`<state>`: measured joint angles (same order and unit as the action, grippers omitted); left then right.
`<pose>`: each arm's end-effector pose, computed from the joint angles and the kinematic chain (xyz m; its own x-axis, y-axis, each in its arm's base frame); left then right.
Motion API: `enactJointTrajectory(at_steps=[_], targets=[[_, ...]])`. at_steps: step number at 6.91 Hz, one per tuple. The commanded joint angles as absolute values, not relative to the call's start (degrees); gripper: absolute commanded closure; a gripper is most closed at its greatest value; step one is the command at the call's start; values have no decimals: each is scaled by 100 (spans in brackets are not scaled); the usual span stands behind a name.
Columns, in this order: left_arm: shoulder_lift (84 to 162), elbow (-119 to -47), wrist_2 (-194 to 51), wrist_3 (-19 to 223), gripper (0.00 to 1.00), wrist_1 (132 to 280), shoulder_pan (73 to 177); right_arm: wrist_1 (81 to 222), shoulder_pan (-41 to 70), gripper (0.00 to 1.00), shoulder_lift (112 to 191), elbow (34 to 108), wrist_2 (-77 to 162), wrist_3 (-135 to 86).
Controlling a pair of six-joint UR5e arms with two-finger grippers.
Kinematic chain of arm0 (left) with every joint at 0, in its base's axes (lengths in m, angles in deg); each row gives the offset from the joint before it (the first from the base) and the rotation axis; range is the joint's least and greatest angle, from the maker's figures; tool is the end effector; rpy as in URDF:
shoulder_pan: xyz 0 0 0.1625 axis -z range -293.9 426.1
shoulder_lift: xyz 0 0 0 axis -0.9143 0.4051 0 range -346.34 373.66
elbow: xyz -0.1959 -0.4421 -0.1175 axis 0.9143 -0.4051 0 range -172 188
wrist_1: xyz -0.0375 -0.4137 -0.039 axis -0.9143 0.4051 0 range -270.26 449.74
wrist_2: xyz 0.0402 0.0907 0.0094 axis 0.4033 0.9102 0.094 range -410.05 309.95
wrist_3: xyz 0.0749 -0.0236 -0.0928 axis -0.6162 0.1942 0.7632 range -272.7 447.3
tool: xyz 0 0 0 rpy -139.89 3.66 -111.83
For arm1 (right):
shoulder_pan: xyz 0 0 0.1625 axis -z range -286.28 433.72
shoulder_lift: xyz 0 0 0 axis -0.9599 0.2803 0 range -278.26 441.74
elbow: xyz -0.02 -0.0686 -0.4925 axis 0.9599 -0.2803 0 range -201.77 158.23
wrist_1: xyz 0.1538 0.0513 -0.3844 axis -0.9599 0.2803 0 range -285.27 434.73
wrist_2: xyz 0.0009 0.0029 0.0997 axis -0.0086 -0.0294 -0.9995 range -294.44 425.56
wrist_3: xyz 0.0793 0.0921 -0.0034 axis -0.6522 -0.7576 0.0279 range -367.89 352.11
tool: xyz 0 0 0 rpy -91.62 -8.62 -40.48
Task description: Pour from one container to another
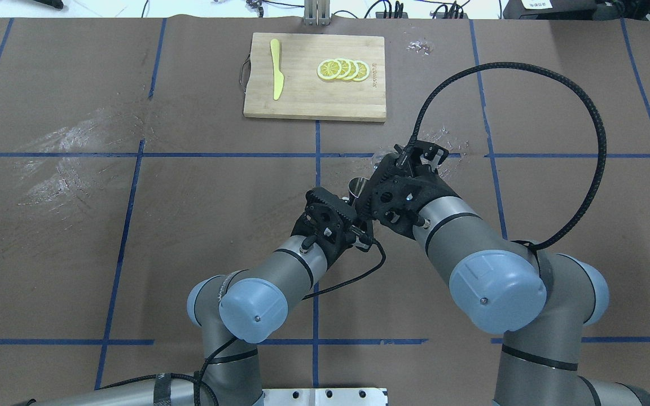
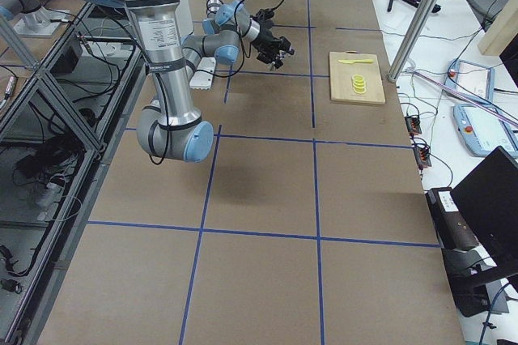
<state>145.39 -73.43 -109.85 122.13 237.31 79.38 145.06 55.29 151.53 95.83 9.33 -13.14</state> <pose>0.7009 -0.3652 0.2166 0.5577 0.5974 -0.5763 0.4032 0.4120 0.8171 -0.4763 -0.3705 0.2832 0.7800 -0.6127 -0.1275 0.2933 0.1778 0.9393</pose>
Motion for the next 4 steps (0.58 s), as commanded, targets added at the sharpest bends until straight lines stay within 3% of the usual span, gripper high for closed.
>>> enactJointTrajectory(at_steps=[1,4], targets=[[14541,-7330,-10964,12193,100,23731,7937,14609,5571,100,15135,9583,1071,-1054],[14541,-7330,-10955,12185,100,23731,7937,14716,5685,100,15126,9592,1457,-465]])
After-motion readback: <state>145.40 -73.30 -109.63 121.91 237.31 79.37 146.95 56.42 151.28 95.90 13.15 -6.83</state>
